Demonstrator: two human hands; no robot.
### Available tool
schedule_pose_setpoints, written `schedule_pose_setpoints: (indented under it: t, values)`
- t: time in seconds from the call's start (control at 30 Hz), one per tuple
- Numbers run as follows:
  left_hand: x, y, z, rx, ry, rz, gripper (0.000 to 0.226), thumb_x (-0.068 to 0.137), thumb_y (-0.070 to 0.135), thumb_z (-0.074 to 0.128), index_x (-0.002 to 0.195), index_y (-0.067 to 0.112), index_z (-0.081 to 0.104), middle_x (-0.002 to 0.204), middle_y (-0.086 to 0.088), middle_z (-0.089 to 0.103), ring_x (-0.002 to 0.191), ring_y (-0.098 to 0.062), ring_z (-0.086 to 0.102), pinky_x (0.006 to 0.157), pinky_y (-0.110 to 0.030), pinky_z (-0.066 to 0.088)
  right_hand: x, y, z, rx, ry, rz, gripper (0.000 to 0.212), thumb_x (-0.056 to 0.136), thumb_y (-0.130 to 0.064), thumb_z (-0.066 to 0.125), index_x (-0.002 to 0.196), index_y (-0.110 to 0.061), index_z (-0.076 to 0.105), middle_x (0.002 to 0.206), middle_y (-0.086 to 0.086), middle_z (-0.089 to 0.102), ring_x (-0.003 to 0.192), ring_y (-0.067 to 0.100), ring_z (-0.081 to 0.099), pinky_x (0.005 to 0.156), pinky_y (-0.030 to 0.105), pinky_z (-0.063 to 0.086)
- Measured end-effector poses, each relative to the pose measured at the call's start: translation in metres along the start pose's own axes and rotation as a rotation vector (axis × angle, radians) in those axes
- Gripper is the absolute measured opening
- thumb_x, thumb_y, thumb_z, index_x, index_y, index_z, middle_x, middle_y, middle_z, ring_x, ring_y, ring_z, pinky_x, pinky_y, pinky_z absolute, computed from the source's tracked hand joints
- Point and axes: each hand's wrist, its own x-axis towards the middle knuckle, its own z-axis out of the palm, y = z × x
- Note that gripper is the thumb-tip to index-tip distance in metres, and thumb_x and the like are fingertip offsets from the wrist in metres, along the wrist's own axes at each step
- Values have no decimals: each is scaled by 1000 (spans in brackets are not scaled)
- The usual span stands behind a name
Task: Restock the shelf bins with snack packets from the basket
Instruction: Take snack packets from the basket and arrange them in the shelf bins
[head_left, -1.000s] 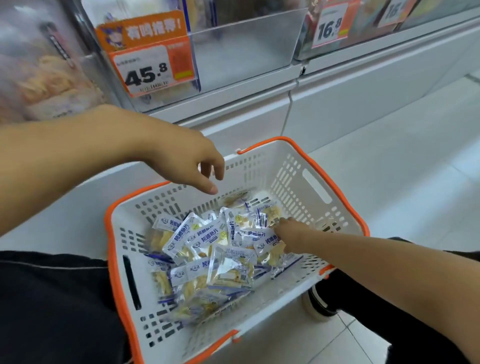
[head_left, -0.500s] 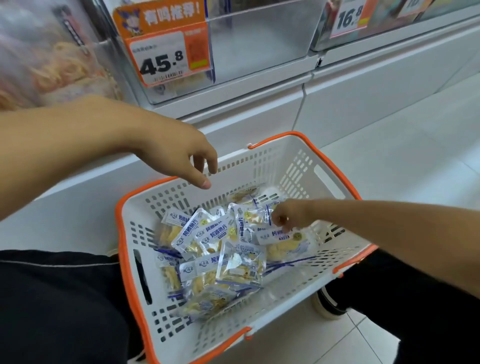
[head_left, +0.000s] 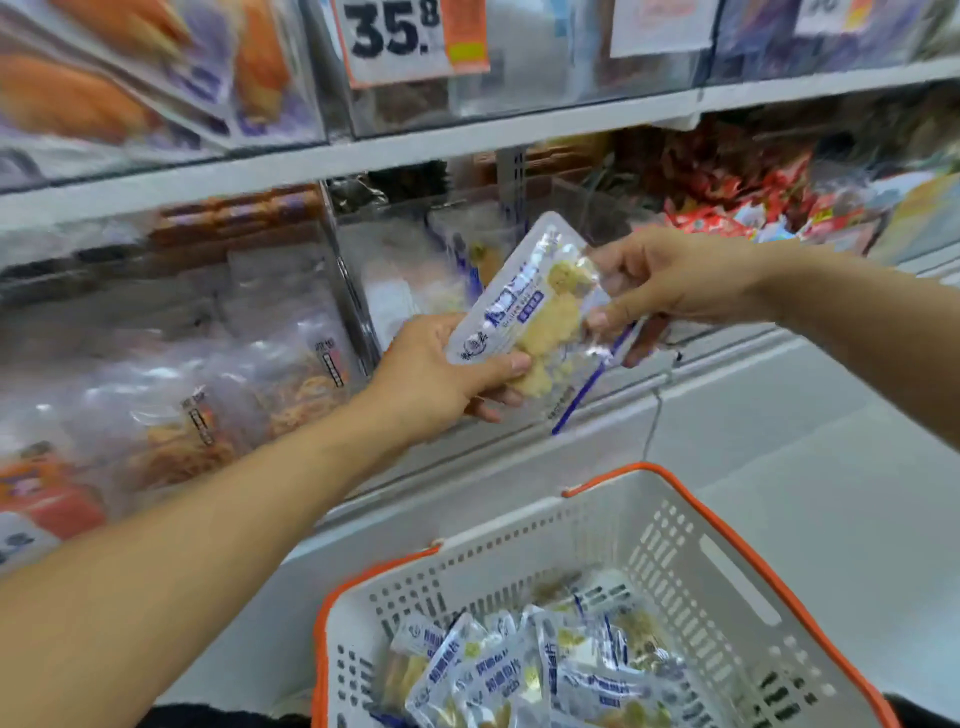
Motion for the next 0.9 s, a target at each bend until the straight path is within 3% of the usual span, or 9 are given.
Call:
schedule_pose_setpoints:
  t: [0.1, 0.23, 0.27, 0.4, 0.47, 0.53, 0.63, 0.73, 0.9]
  values:
    - [4, 7, -7, 58, 147, 147, 15, 87, 11, 72, 98, 21, 68, 81, -1, 75, 65, -17, 72, 49, -26, 56, 13, -7, -12, -29, 145, -56, 15, 80, -22, 70, 92, -13, 66, 95, 16, 73, 79, 30, 72, 48, 31, 57]
    - [12, 13, -32, 438, 606, 483, 10, 91, 30, 68, 101, 27, 67, 84, 14, 67, 64, -5, 55, 60, -23, 48, 24, -17, -42, -110, 441, -173, 10, 83, -19, 72, 89, -15, 65, 79, 9, 73, 67, 22, 73, 48, 27, 57]
    - [15, 14, -39, 479, 648, 510, 9, 93, 29, 65, 101, 27, 66, 84, 15, 64, 67, -7, 52, 65, -25, 46, 26, -16, -51, -188, 500, -187, 9, 84, -17, 73, 90, -15, 67, 80, 10, 73, 67, 22, 73, 49, 27, 58]
    - [25, 2, -57, 806, 540, 435, 23, 96, 22, 58, 118, 23, 65, 112, 9, 65, 103, -11, 53, 91, -29, 40, 50, 5, -63, -761, 607, -142, 12, 86, -19, 77, 92, -11, 72, 88, 9, 73, 70, 19, 68, 66, 31, 56]
    - [30, -5, -60, 867, 479, 397, 27, 97, 24, 56, 122, 23, 65, 122, 6, 65, 115, -16, 56, 104, -41, 42, 71, 18, -53, -924, 543, -67, 15, 86, -24, 75, 95, -13, 72, 91, 7, 73, 83, 25, 66, 77, 33, 52]
    - [33, -6, -61, 799, 459, 350, 26, 95, 30, 54, 117, 31, 67, 115, 15, 66, 109, -19, 62, 99, -51, 48, 94, 27, -38, -951, 467, -4, 11, 88, -23, 72, 87, -12, 69, 86, 8, 69, 86, 31, 63, 74, 34, 48]
    - [39, -10, -61, 676, 460, 270, 20, 95, 29, 56, 109, 38, 67, 101, 28, 63, 97, -19, 66, 86, -49, 56, 122, 34, -29, -887, 488, 69, 26, 90, -17, 70, 68, -14, 55, 73, 5, 57, 79, 30, 56, 70, 32, 39]
    - [39, -15, -60, 677, 456, 279, 24, 91, 42, 50, 111, 45, 64, 104, 34, 59, 105, -20, 61, 87, -51, 55, 145, 37, -34, -824, 595, 73, 13, 86, -17, 75, 83, -13, 63, 85, 11, 61, 84, 33, 62, 71, 33, 42]
    - [37, -15, -58, 678, 460, 275, 33, 88, 52, 42, 113, 48, 62, 107, 40, 53, 117, -19, 55, 89, -53, 53, 163, 51, -36, -684, 747, 81, 26, 79, -16, 79, 99, -3, 68, 97, 14, 70, 83, 31, 65, 70, 34, 53]
